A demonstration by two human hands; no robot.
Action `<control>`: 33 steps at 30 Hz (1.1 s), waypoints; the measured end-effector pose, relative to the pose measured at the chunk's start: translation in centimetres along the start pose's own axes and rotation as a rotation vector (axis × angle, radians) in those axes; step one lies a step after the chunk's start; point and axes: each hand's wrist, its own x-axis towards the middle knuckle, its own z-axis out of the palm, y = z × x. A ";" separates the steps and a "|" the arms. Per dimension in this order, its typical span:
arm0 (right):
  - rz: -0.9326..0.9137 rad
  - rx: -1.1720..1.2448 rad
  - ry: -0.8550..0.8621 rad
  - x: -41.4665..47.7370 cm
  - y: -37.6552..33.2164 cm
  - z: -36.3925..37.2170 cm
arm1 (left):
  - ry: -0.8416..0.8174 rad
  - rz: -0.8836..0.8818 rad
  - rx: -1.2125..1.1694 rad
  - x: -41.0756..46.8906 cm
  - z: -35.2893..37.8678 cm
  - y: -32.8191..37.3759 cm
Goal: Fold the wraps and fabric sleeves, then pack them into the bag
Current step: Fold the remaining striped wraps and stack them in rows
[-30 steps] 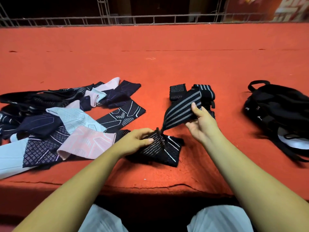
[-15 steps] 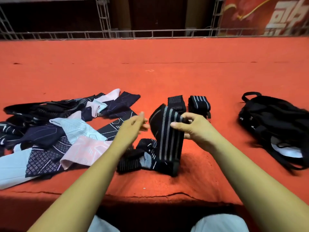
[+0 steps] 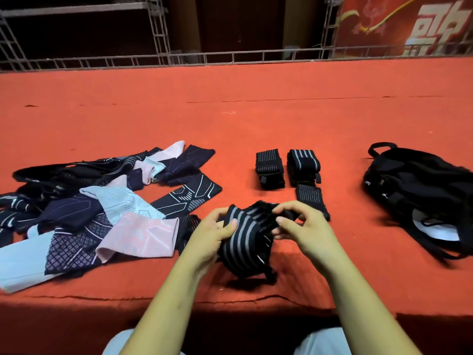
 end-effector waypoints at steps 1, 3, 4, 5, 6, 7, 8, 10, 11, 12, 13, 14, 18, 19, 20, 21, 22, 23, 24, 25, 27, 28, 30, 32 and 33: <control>-0.016 0.001 0.041 0.1 0.0 -0.5 | -0.012 -0.030 0.031 -0.3 -0.5 -0.2; -0.054 0.002 0.082 0.4 -0.4 -1.6 | -0.130 -0.139 0.151 -1.2 -1.7 -0.9; -0.077 -0.017 0.086 0.5 -0.7 -2.0 | -0.211 -0.208 0.223 -1.8 -2.1 -1.5; -0.099 -0.057 0.074 0.5 -1.1 -2.3 | -0.257 -0.255 0.272 -2.4 -2.3 -2.1; -0.112 -0.101 0.048 0.5 -1.6 -2.4 | -0.243 -0.270 0.285 -2.7 -2.0 -2.4; -0.117 -0.138 0.011 0.5 -2.1 -2.4 | -0.184 -0.253 0.270 -2.7 -1.7 -2.4; -0.116 -0.165 -0.035 0.5 -2.5 -2.3 | -0.105 -0.192 0.278 -2.6 -1.3 -2.0; -0.122 -0.186 -0.151 0.5 -3.5 -2.0 | -0.045 -0.006 0.406 -2.0 -0.8 -1.0; -0.131 -0.173 -0.207 0.5 -3.9 -1.7 | -0.085 0.063 0.433 -1.7 -0.4 -0.3; -0.142 -0.152 -0.248 0.5 -4.2 -1.5 | -0.154 0.100 0.419 -1.6 0.1 0.3; -0.151 -0.130 -0.264 0.5 -4.4 -1.2 | -0.220 0.113 0.399 -1.4 0.7 0.6; -0.155 -0.119 -0.252 0.8 -4.4 -1.0 | -0.250 0.126 0.399 -1.2 1.1 0.7; -0.107 -0.133 -0.113 2.3 -5.2 -0.7 | -0.206 0.116 0.368 -0.4 2.2 0.7; -0.089 -0.118 -0.090 2.8 -5.5 -0.7 | -0.199 0.082 0.362 -0.2 2.1 0.6; -0.075 -0.088 -0.068 3.3 -6.0 -0.7 | -0.200 0.044 0.365 0.0 2.1 0.6; -0.068 -0.049 -0.038 3.9 -6.4 -0.6 | -0.218 0.004 0.380 0.2 2.0 0.4; -0.069 -0.002 0.003 4.6 -6.9 -0.6 | -0.243 -0.047 0.401 0.3 2.1 0.2; -0.084 0.041 0.056 5.3 -7.5 -0.5 | -0.261 -0.114 0.409 0.5 2.2 0.2; -0.119 0.065 0.111 6.2 -7.9 -0.6 | -0.268 -0.181 0.383 0.5 2.4 0.2; -0.171 0.070 0.155 7.0 -8.2 -0.7 | -0.272 -0.234 0.318 0.6 2.4 0.1; -0.275 0.064 0.177 8.3 -8.5 -1.0 | -0.247 -0.255 0.124 1.1 2.6 0.0; -0.312 0.055 0.161 8.7 -8.5 -1.0 | -0.206 -0.245 0.043 1.5 2.7 -0.1; -0.342 0.050 0.125 9.2 -8.1 -0.9 | -0.089 -0.223 -0.030 2.3 2.9 -0.1; -0.328 0.068 0.095 9.1 -7.1 -0.5 | 0.009 -0.250 -0.081 3.2 3.1 -0.5; -0.316 0.064 0.080 8.9 -6.2 -0.3 | 0.048 -0.269 -0.108 3.6 3.1 -0.9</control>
